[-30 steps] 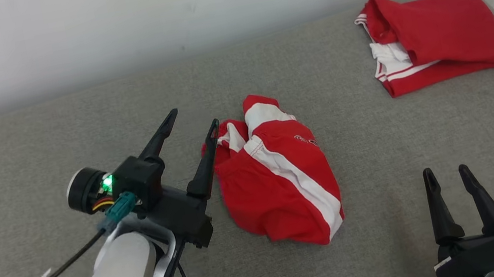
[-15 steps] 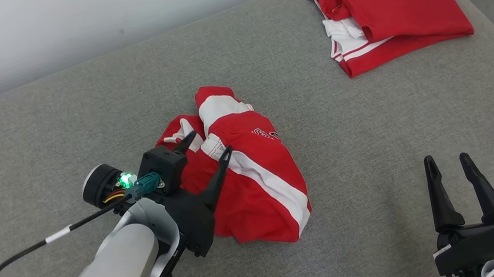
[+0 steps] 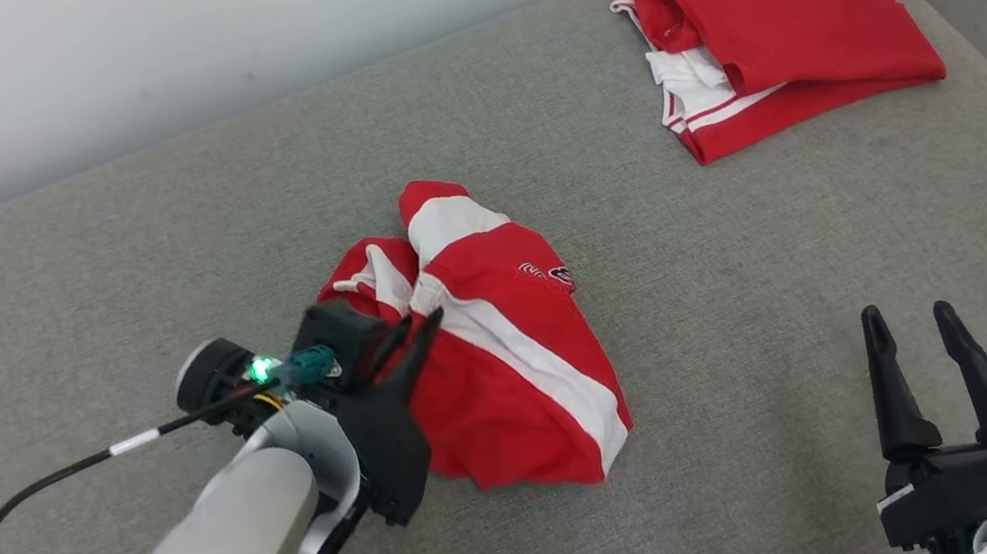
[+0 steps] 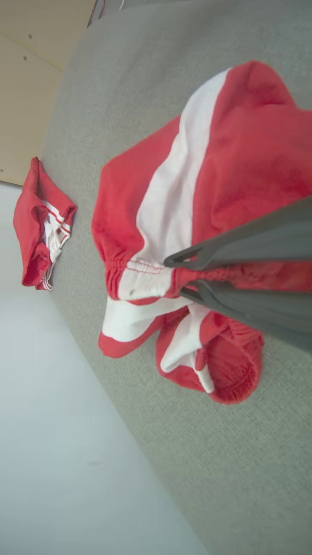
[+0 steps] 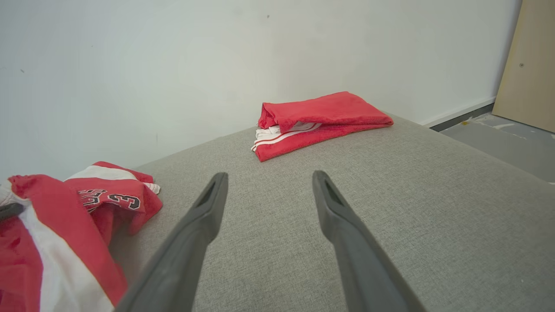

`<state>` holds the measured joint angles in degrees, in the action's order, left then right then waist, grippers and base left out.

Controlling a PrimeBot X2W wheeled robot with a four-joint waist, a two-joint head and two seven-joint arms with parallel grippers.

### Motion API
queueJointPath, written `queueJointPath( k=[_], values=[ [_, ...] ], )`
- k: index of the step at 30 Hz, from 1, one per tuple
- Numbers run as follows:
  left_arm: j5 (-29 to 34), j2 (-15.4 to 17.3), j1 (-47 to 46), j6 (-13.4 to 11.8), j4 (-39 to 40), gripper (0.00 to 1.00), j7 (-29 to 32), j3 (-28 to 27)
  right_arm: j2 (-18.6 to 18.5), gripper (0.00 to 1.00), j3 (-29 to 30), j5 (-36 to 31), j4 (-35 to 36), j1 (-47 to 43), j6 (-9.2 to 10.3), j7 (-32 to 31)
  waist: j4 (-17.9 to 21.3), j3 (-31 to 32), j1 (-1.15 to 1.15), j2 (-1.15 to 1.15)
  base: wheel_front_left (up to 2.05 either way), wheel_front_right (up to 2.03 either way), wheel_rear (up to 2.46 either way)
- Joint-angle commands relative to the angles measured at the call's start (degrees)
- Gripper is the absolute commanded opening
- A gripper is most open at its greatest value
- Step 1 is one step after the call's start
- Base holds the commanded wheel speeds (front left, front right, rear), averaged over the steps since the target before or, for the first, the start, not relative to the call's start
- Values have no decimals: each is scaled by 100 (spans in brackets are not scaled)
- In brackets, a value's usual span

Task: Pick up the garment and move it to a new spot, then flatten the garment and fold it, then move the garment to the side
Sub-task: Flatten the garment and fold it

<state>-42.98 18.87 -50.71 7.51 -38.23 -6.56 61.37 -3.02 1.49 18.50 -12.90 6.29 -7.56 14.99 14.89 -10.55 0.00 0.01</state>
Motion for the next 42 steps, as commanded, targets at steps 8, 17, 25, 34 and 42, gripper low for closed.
queueJointPath(
  k=[8,17,25,34,42],
  values=[
    [-106,17,-39,-79,-246,0,-624,-175,-48,100,130,-86,-4,-298,17,26,-548,335,0,-1,0,0,0],
    [-131,367,1212,-720,672,0,-868,-822,-74,100,65,-95,-41,-428,17,26,-1246,617,0,-1,0,0,0],
    [151,601,3222,-1272,1890,0,-863,-2231,-122,100,62,-69,-72,-512,17,27,-1482,656,0,-1,0,0,0],
    [889,111,4365,-1146,2329,100,-865,-3366,-156,100,66,-67,-136,-540,17,26,-1607,742,0,-1,0,0,0],
    [1664,-298,4612,-861,2938,100,-864,-4413,-167,100,36,-28,-151,-551,17,26,-1597,849,0,-1,0,0,0]
  ],
)
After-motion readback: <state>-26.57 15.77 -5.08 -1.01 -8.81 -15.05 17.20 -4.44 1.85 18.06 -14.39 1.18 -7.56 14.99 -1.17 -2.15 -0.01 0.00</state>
